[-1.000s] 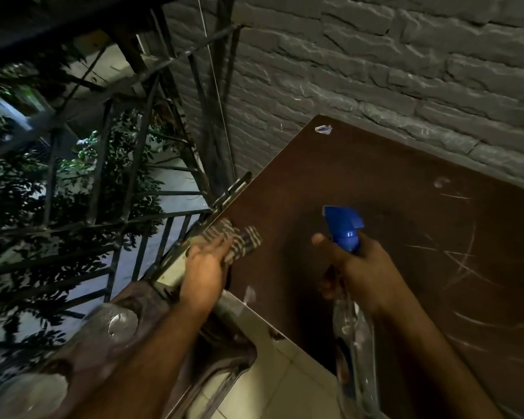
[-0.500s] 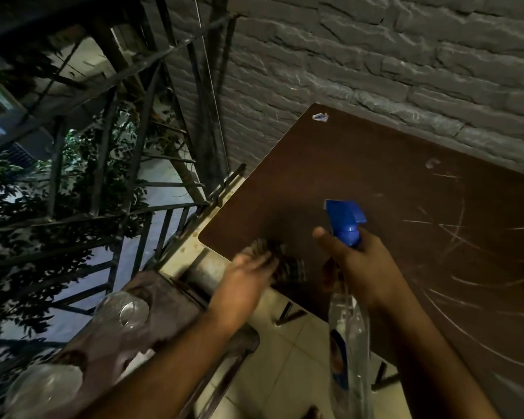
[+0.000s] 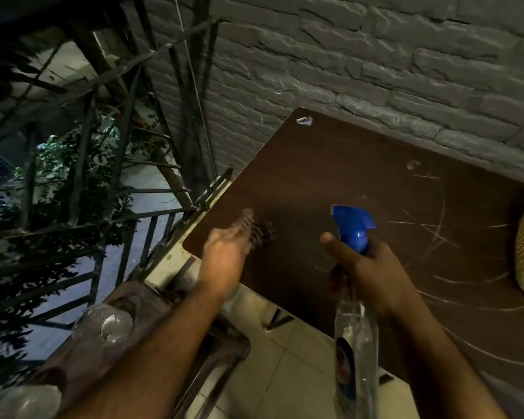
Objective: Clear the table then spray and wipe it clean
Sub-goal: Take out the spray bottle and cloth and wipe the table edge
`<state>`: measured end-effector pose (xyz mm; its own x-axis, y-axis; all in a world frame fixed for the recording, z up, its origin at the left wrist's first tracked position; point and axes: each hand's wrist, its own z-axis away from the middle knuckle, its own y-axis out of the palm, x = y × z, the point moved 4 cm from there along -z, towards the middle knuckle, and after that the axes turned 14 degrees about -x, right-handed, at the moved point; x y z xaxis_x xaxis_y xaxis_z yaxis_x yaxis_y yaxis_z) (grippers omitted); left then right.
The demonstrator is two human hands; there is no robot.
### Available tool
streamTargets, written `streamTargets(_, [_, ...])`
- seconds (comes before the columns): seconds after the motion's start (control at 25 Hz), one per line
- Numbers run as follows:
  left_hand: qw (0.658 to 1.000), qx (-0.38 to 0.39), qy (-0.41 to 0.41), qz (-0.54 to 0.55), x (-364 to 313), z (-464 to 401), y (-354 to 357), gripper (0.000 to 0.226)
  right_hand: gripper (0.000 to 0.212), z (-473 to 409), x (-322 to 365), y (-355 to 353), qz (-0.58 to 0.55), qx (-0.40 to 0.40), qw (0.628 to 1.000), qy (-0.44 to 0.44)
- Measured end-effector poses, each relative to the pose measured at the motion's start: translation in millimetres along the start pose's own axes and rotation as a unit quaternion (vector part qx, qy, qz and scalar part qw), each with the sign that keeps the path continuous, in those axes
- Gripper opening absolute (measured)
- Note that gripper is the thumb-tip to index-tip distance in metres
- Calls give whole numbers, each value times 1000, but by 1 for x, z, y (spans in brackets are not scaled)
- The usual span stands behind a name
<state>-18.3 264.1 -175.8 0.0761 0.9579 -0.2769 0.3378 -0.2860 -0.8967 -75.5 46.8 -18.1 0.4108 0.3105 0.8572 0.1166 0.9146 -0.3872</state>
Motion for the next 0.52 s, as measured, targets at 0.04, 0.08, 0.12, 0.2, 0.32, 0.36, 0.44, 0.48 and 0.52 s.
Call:
streamTargets(0.04, [996, 28, 79, 17, -34, 15, 7, 45, 27, -3, -2, -4, -1, -5, 1000, 1])
streamTargets(0.08, [990, 61, 125, 29, -57, 26, 14, 44, 28, -7, -3, -9, 1, -12, 1000, 0])
streamTargets(0.12, [987, 62, 142, 38, -67, 26, 16, 44, 29, -10, -4, -14, 6, -19, 1000, -3])
streamTargets(0.2, [997, 23, 64, 29, -49, 7, 11, 42, 31, -15, -7, -25, 21, -29, 999, -5])
streamTargets(0.32, [993, -14, -121, 0, -16, -12, -3, 43, 31, -20, -14, -47, 23, -51, 998, -3])
streamTargets(0.36, [995, -22, -101, 7, -32, -7, -7, 42, 32, -20, -16, -53, 22, -58, 998, 0])
streamTargets(0.44, [995, 4, 85, 51, -90, 21, -4, 40, 35, -20, -21, -63, 16, -73, 997, 5])
streamTargets(0.48, [979, 55, 174, 91, -117, 46, -1, 40, 35, -18, -24, -66, 16, -78, 997, 8])
streamTargets(0.52, [963, 116, 211, 121, -130, 63, 3, 41, 36, -17, -27, -68, 19, -78, 997, 8])
